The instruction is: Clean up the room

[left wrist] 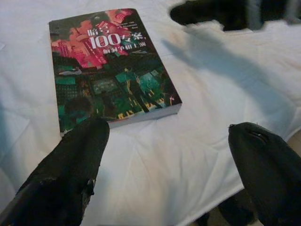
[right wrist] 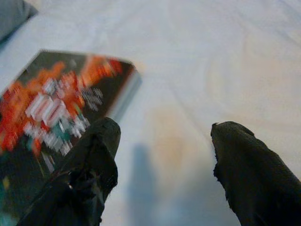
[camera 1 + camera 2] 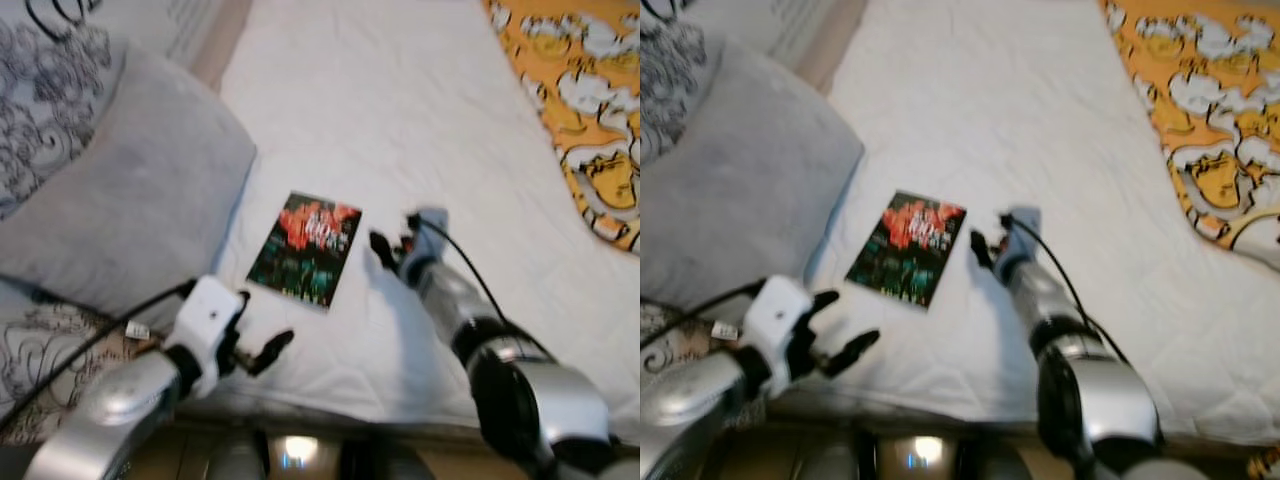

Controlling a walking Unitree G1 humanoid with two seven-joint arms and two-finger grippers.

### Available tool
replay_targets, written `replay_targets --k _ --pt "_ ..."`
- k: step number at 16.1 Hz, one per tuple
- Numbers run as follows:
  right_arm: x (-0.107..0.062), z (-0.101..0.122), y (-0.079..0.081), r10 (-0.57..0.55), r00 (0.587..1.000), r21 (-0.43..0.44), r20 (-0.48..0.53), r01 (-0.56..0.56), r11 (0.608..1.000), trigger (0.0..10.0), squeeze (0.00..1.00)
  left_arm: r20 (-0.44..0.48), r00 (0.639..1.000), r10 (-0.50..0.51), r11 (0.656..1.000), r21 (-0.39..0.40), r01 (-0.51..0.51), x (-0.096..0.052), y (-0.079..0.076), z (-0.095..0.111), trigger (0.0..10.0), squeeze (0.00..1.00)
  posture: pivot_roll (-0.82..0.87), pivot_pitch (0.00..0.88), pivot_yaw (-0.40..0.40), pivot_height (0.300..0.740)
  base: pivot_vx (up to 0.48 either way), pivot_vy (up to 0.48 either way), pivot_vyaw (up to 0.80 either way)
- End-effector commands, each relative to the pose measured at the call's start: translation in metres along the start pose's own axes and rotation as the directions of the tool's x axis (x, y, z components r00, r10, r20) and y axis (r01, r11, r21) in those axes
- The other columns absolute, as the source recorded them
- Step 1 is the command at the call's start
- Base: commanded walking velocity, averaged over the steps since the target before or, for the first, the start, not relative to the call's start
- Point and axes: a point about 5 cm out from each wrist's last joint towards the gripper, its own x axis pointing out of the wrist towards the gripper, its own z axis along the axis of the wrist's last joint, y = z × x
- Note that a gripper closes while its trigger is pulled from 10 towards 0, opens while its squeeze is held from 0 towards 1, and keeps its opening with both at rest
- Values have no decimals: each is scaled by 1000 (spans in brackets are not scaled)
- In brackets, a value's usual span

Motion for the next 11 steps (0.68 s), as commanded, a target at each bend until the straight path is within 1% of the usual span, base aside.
replay_targets --k 1,2,3,4,5,6,7,8,10,11 --pt "-4 0 -9 6 1000 -8 24 -6 1000 10000 0 4 1000 -2 1000 10 2 6 -1 -2 10000 0 126 39 -49 740 0 0 0" --pt "-9 -2 -18 12 999 -25 34 -12 1000 10000 0 13 1000 0 1000 11 0 13 1 -1 10000 0 94 1 -33 740 0 0 0" --pt "-11 -2 -22 13 999 -36 36 -12 999 10000 0 15 1000 0 1000 12 0 17 2 -1 10000 0 85 0 -28 740 0 0 0" --pt "-16 -1 -30 24 998 -53 53 -21 998 10000 0 23 1000 3 1000 13 -3 24 4 -1 10000 0 65 0 -17 740 0 0 0" --pt "-18 -1 -35 39 997 -56 60 -35 998 10000 0 27 1000 -2 1000 12 2 30 5 -2 10000 0 42 0 -4 740 0 0 0" --pt "-27 4 -44 106 991 -119 78 -96 988 10000 0 3 1000 -19 999 51 19 49 10 -5 10000 0 13 0 13 740 0 0 0" --pt "-28 5 -43 134 988 -139 81 -122 983 10000 0 5 1000 -17 999 51 16 52 12 -5 10000 0 -4 0 24 740 0 0 0" --pt "-30 8 -40 184 980 -188 78 -167 968 10000 0 6 1000 -8 998 56 8 56 15 -4 10000 0 -20 0 36 740 0 0 0" --pt "-35 12 -40 225 971 -249 76 -200 948 10000 0 19 1000 9 998 62 -10 60 19 -2 10000 0 -29 0 39 740 0 0 0" --pt "-39 15 -46 189 977 -255 98 -159 954 10000 0 44 998 49 997 61 -52 61 23 0 10000 0 -32 0 41 740 0 0 0"
